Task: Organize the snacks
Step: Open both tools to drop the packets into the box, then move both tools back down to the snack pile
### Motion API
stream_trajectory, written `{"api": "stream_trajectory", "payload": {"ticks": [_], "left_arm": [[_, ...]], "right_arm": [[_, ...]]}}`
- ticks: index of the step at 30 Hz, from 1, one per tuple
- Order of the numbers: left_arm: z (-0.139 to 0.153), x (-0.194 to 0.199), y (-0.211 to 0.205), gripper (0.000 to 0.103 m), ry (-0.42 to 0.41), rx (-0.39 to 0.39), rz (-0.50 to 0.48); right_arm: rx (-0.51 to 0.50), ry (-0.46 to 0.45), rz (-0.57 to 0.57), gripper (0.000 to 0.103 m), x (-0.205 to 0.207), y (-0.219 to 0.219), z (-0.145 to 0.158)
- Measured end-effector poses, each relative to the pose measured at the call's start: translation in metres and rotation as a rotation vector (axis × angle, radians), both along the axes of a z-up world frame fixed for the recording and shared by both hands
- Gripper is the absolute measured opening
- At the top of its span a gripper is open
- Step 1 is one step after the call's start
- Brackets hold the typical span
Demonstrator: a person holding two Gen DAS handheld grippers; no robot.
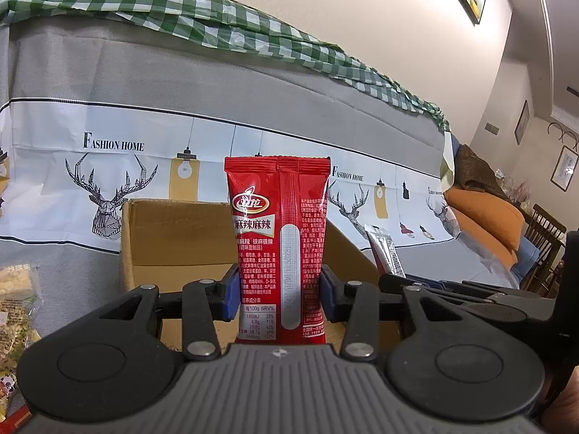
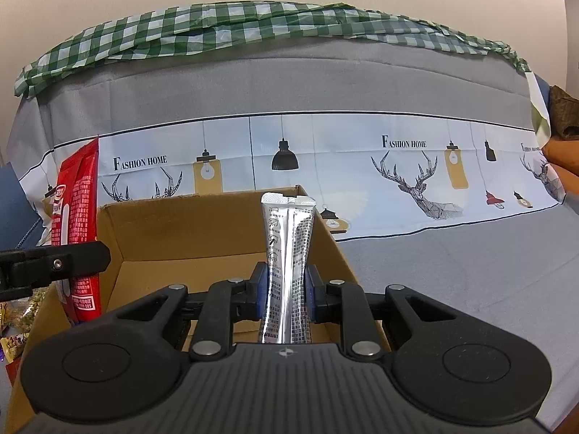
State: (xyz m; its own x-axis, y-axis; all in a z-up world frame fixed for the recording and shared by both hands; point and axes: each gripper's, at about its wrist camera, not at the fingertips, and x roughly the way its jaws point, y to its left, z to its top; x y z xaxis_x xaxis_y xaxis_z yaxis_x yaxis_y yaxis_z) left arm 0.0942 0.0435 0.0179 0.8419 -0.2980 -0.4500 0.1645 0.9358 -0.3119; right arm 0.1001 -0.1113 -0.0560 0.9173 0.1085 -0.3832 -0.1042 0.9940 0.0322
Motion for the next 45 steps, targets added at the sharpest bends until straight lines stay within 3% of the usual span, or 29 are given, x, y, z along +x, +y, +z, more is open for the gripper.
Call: {"api": "stream_trajectory", "payload": {"ticks": [4,6,7,9,13,21,27,32,35,45], "left_arm": [[0.001,-0.001,0.001,0.049,-0.002,-0.006,0.003],[0.001,0.0,0.002,0.055,0.004,-0.011,0.008],[0.0,0.001,0.002,0.061,0.015,-0.019,0.008],[-0.001,0.002,0.003,0.062,0.023,-0.027,0.013],[0.001,0.002,0.006,0.062,0.021,-0.029,0.02],[0.003,-0.004,0.018,0.061,0.038,-0.05,0.042],[0.005,-0.018,0.041,0.047,0.082,-0.057,0.078],[0.006,-0.037,0.071,0.044,0.128,-0.058,0.143],[0.004,-0.048,0.096,0.044,0.179,-0.116,0.211],[-0.033,-0.097,0.205,0.044,0.44,-0.45,0.556]], "right_arm": [[0.0,0.003,0.001,0.024,0.0,0.0,0.0],[-0.007,0.017,-0.003,0.031,0.002,0.002,-0.002],[-0.018,0.025,-0.01,0.04,0.003,0.002,-0.002],[-0.024,0.027,-0.022,0.047,0.004,0.003,-0.002],[-0.028,0.041,-0.026,0.052,0.005,0.004,-0.003],[-0.034,0.025,-0.018,0.052,0.001,0.011,-0.002],[-0.019,0.011,0.009,0.052,-0.007,0.021,0.001],[0.006,0.003,0.042,0.052,-0.015,0.033,0.004],[0.023,0.002,0.066,0.052,-0.02,0.043,0.006],[0.05,-0.019,0.217,0.052,-0.04,0.098,0.006]]}}
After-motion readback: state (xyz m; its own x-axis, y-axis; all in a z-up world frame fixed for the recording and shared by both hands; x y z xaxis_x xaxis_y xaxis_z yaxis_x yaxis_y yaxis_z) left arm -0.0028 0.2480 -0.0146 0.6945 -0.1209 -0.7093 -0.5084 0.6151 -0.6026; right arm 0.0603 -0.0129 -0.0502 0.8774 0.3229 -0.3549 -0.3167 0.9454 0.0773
